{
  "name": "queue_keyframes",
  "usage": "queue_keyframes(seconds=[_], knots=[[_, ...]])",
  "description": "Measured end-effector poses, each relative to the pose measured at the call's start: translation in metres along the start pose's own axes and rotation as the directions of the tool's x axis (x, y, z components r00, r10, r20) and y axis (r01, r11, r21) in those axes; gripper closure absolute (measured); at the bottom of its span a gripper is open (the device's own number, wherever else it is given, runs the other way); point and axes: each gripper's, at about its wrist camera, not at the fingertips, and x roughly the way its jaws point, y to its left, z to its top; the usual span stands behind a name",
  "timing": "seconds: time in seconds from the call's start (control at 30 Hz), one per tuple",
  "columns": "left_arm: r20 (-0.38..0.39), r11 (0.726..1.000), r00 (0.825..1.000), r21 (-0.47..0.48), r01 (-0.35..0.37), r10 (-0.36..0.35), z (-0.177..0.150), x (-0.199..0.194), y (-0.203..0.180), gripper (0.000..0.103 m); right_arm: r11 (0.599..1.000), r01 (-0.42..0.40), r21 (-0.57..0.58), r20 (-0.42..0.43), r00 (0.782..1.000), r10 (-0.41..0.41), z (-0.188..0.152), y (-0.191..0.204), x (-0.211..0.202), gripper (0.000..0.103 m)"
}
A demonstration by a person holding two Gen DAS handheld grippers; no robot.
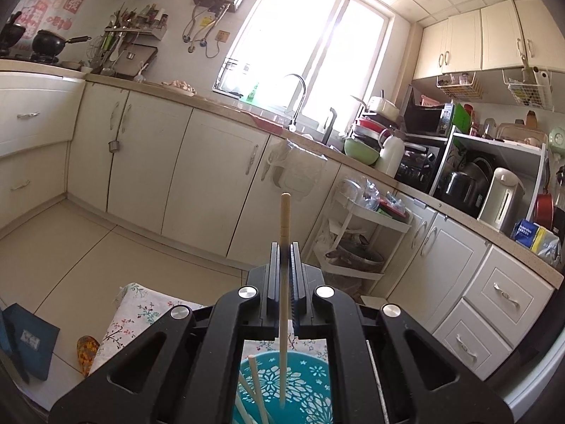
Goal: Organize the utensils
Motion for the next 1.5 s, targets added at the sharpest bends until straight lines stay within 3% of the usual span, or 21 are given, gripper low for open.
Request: queue_keyframes(seconds=[0.3,0.4,0.5,0.57,0.6,0.67,0.77,0.9,1.0,1.07,1.17,1.23,1.3,1.5], knots=[[-0.121,0.995,0.992,0.102,-0.011,0.023,-0.025,-0.002,-0.007,0.098,1.0,0.002,-0.001,0.0,1.0,-0.002,0.0,0.001,0.0,0.092],[-0.122,0.994,0.992,0.106,-0.031,0.044,-0.027,-0.018,0.002,0.095,1.0,0.003,-0.002,0.001,1.0,-0.003,0.0,0.002,0.0,0.092],[-0.081,0.992,0.993,0.091,-0.084,0.091,-0.026,-0.048,0.017,0.077,1.0,0.013,-0.011,0.0,1.0,-0.013,-0.001,0.005,0.0,0.092],[-0.05,0.986,0.988,0.085,-0.14,0.145,-0.03,-0.069,0.029,0.059,0.999,0.027,-0.026,0.0,1.0,-0.027,-0.001,0.009,0.0,0.09],[-0.044,0.982,0.984,0.084,-0.167,0.171,-0.033,-0.076,0.035,0.056,0.998,0.041,-0.037,0.001,0.999,-0.041,-0.002,0.012,0.0,0.09],[-0.057,0.972,0.973,0.084,-0.22,0.225,-0.046,-0.087,0.049,0.048,0.996,0.076,-0.056,0.004,0.997,-0.076,-0.002,0.018,0.001,0.09],[-0.157,0.955,0.944,0.1,-0.278,0.291,-0.078,-0.084,0.07,0.045,0.977,0.146,-0.155,0.001,0.989,-0.148,-0.005,0.036,0.004,0.09],[-0.345,0.947,0.882,0.112,-0.301,0.321,-0.127,-0.063,0.089,0.044,0.95,0.139,-0.279,-0.06,0.985,-0.161,-0.006,0.045,0.0,0.092],[-0.389,0.943,0.859,0.14,-0.301,0.332,-0.145,-0.053,0.09,0.041,0.951,0.171,-0.257,-0.086,0.976,-0.198,-0.004,0.037,-0.004,0.089],[-0.402,0.944,0.854,0.139,-0.301,0.331,-0.153,-0.049,0.09,0.034,0.961,0.165,-0.221,-0.082,0.979,-0.187,-0.005,0.037,-0.004,0.081],[-0.423,0.942,0.842,0.143,-0.302,0.335,-0.162,-0.046,0.088,0.027,0.944,0.213,-0.253,-0.047,0.972,-0.232,-0.012,0.046,-0.002,0.079],[-0.439,0.942,0.833,0.144,-0.304,0.336,-0.165,-0.046,0.088,0.024,0.951,0.209,-0.229,-0.039,0.974,-0.223,-0.013,0.045,-0.004,0.082],[-0.442,0.941,0.83,0.145,-0.307,0.339,-0.165,-0.043,0.087,0.021,0.96,0.199,-0.195,-0.037,0.977,-0.21,-0.014,0.041,-0.007,0.093],[-0.464,0.934,0.811,0.174,-0.311,0.357,-0.168,-0.035,0.083,0.017,0.995,0.081,-0.051,-0.048,0.995,-0.083,-0.015,0.017,-0.02,0.097]])
